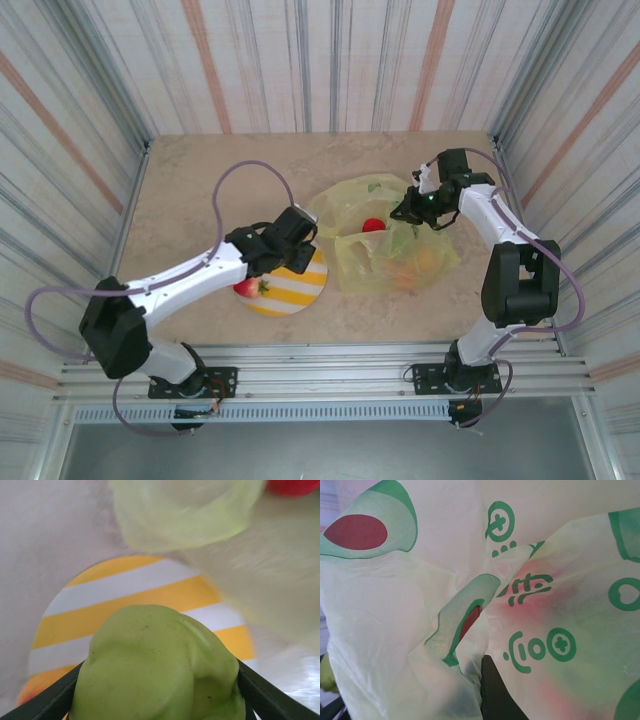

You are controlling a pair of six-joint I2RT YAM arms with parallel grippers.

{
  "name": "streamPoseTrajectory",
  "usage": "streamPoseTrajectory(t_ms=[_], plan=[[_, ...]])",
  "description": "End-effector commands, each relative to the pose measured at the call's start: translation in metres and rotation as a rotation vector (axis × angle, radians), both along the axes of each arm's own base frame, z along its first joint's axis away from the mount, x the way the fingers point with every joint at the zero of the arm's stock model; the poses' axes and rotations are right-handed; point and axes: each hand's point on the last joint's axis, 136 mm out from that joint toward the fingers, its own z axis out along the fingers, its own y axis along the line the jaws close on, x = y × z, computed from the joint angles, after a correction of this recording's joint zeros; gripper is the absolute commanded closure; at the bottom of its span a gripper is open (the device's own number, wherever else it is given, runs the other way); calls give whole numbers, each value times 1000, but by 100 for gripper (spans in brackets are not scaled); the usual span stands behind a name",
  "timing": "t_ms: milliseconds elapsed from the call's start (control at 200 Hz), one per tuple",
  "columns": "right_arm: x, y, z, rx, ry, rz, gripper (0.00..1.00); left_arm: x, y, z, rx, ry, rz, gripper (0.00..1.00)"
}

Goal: Place the fruits into the plastic bag

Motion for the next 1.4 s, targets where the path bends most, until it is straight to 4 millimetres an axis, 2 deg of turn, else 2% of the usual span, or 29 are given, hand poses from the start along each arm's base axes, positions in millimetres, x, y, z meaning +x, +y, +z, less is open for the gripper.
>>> streamPoseTrajectory(t_ms=[0,115,301,456,591,827,1072,1258,1398], plan=[[-4,1,3,11,-17,21,100,-4,-33,9,-260,95,-57,39],[-4,2,3,9,-17,22,100,-3,-54,3,-341,155,-85,40],[-5,2,5,10,-21,23,100,8,-72,-17,-357,228,-55,40],[-5,2,6,11,-21,24,100,18,-90,-23,-421,266,-48,39],[-6,4,7,12,-21,28,100,28,-104,-20,-494,291,-33,39],[-7,9,10,41,-23,41,100,43,-131,-3,-600,304,-55,39],[-6,22,21,135,-36,52,100,58,-164,-7,-648,290,-78,38],[-7,24,22,146,-34,52,100,85,-168,-19,-650,220,15,37],[-8,24,21,146,-34,52,100,105,-166,-10,-674,130,76,37]])
